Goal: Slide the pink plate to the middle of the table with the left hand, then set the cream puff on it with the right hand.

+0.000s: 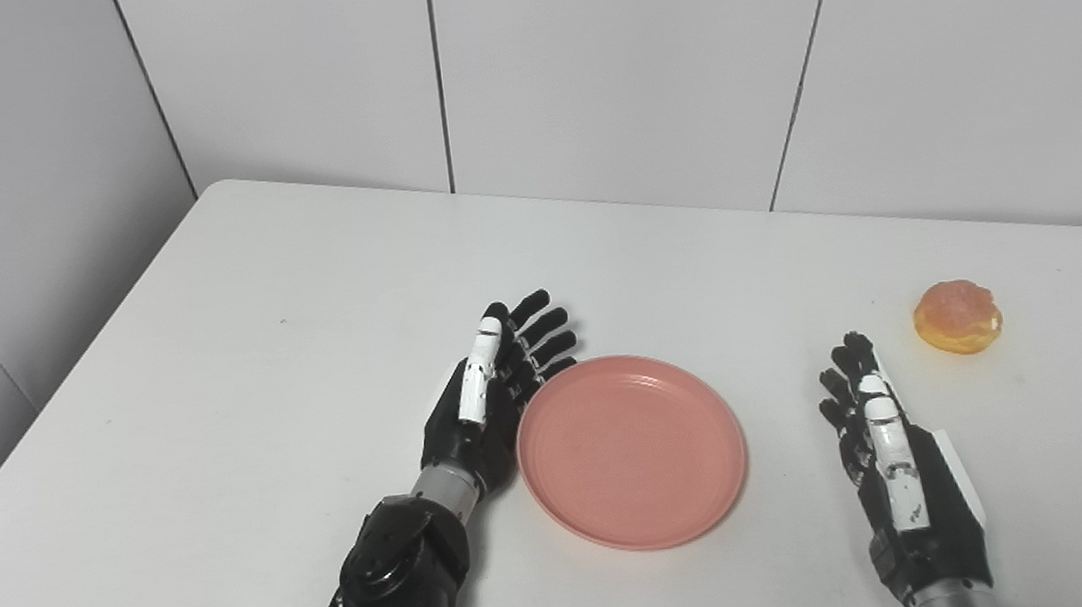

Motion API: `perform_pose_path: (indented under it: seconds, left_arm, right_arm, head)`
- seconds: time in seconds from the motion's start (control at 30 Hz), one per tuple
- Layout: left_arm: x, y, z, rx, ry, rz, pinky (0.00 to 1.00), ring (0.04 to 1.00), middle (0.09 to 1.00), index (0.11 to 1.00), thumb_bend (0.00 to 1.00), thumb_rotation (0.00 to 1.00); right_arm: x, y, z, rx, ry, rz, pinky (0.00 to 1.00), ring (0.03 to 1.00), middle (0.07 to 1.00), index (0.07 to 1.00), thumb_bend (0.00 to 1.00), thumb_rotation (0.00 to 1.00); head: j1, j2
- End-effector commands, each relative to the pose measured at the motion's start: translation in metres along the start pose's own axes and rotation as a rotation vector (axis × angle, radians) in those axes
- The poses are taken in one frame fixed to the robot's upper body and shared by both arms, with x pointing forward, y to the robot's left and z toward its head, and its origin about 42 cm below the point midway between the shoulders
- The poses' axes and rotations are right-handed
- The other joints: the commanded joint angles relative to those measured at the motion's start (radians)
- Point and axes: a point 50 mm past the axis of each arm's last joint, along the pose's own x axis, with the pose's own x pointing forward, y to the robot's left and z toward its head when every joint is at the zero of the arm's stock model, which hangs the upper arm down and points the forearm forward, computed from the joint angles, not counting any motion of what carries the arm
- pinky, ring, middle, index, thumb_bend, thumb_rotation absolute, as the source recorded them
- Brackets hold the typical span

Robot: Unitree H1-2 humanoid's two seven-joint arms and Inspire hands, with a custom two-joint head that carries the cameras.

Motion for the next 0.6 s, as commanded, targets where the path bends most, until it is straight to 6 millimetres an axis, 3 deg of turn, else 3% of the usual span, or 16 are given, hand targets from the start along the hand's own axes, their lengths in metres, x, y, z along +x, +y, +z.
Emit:
perform_pose_path:
  seconds: [0.0,0.57]
  left_arm:
    - [-0.0023,-0.0045,-0.0032,0.001,0.031,-0.004,0.85,0.860,0.871,0.858,0.40,1.00]
    - [-0.0085,0.0024,-0.0047,0.050,0.022,0.021,0.86,0.865,0.871,0.856,0.42,1.00]
  right_arm:
    - [0.0075,0.0061,0.0151,0.009,-0.068,0.015,1.00,0.989,1.000,1.000,0.23,1.00]
    - [0.0118,0.0062,0.0205,-0.020,-0.086,-0.009,1.00,0.985,1.000,1.000,0.25,1.00]
  head:
    - [-0.012,0.003]
    - [-0.123,0.011]
